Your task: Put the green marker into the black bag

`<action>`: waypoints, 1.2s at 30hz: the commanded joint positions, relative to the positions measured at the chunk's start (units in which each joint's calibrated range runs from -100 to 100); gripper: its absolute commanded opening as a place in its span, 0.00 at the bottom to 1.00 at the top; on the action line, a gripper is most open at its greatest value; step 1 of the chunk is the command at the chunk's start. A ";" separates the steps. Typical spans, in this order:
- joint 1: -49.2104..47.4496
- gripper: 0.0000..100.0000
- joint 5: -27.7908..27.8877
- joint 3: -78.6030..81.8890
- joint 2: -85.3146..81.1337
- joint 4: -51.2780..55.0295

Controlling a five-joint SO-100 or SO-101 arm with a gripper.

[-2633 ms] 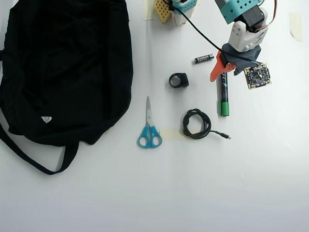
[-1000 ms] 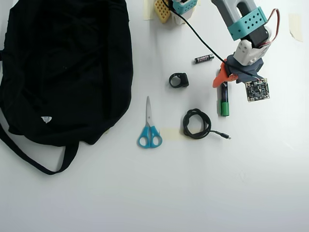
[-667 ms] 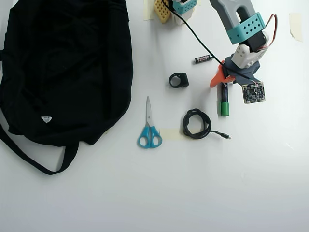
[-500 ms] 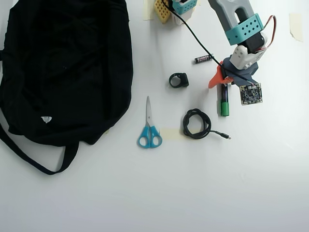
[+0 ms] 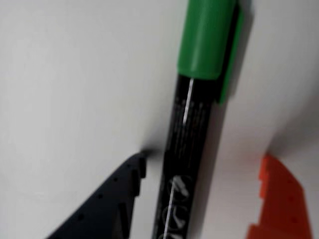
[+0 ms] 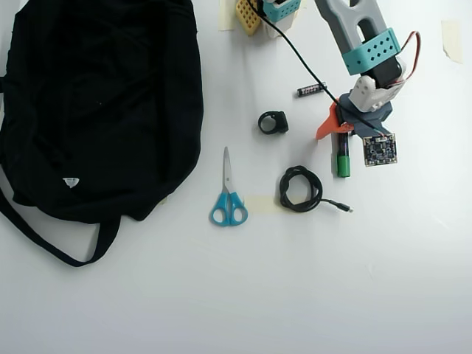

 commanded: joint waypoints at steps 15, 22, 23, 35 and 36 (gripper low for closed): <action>-0.67 0.15 -0.09 -1.06 0.20 -1.86; -0.59 0.04 -0.09 -1.06 0.20 -1.86; -0.59 0.03 -0.09 -1.06 0.20 -1.86; -0.29 0.02 -0.09 -4.92 -1.13 0.90; -0.37 0.02 -0.09 -6.63 -1.13 2.45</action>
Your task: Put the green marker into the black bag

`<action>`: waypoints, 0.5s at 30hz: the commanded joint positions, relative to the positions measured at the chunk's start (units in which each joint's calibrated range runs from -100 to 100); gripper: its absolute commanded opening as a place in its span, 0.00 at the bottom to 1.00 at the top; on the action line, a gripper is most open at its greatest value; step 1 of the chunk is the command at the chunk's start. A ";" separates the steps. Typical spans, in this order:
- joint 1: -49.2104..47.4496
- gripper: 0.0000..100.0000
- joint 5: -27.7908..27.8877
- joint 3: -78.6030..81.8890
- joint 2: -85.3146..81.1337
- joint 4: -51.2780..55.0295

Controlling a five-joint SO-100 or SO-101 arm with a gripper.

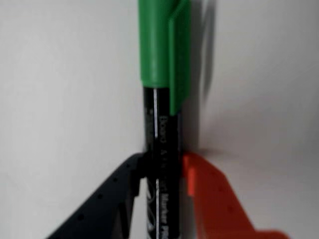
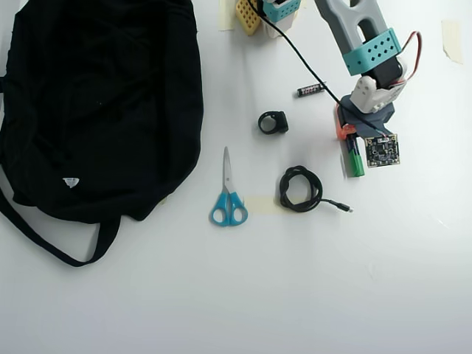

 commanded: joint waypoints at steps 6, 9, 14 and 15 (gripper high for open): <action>-0.74 0.02 0.43 -18.15 -1.29 15.28; -0.74 0.02 0.58 -23.27 -1.29 20.36; -1.57 0.02 1.21 -28.21 -1.38 23.90; -1.79 0.02 1.47 -28.57 -1.46 23.90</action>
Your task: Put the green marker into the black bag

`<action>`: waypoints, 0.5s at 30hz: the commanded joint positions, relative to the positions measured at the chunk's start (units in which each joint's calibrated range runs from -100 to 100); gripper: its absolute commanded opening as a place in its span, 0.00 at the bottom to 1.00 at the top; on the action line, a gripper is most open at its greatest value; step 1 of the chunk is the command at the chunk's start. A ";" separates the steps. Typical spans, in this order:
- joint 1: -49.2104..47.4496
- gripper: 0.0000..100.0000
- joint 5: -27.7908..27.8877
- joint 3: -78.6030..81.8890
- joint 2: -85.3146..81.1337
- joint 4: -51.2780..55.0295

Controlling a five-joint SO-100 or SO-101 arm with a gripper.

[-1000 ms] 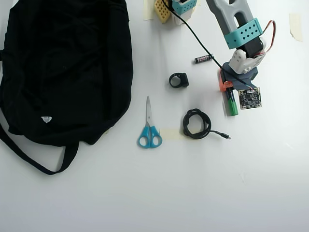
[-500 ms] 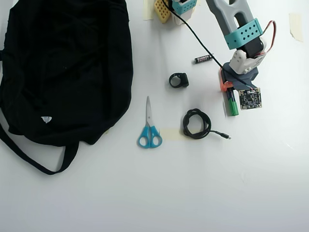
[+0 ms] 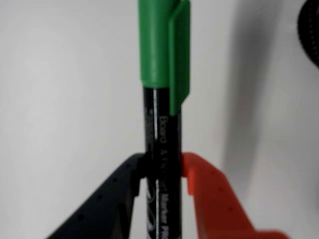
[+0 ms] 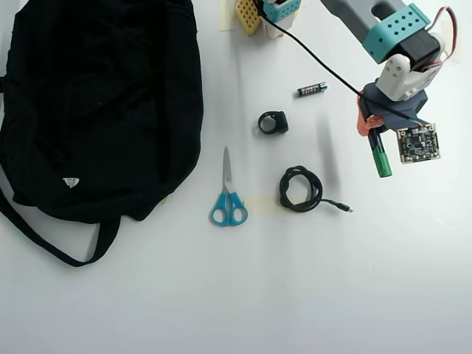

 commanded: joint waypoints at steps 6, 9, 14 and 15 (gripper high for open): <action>-0.98 0.02 1.99 -1.95 -9.10 1.31; -0.31 0.02 2.57 3.35 -14.74 0.62; 2.01 0.02 4.87 18.44 -25.53 -6.18; 2.23 0.02 5.19 21.86 -27.52 -8.25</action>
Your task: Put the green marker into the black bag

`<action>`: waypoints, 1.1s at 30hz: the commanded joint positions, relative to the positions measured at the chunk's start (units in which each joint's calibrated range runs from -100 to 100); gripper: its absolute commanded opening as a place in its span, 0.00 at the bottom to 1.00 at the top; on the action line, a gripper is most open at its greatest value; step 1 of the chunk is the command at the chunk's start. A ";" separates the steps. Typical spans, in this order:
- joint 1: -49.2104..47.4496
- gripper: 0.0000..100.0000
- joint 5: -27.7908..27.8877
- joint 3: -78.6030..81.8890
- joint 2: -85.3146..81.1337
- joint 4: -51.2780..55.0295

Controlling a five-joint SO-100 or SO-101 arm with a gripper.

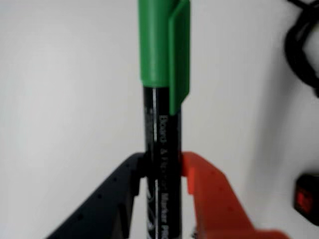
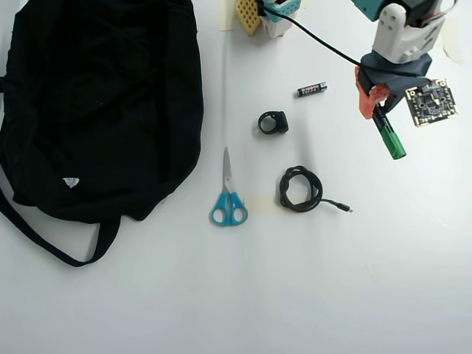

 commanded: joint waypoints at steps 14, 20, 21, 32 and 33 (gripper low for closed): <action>2.10 0.02 2.39 37.60 -37.30 -18.59; 5.39 0.02 4.75 47.21 -51.99 -19.11; 5.99 0.02 5.17 47.30 -53.07 -19.11; 18.93 0.02 6.06 46.41 -54.32 -20.32; 20.12 0.02 6.74 46.41 -54.32 -21.18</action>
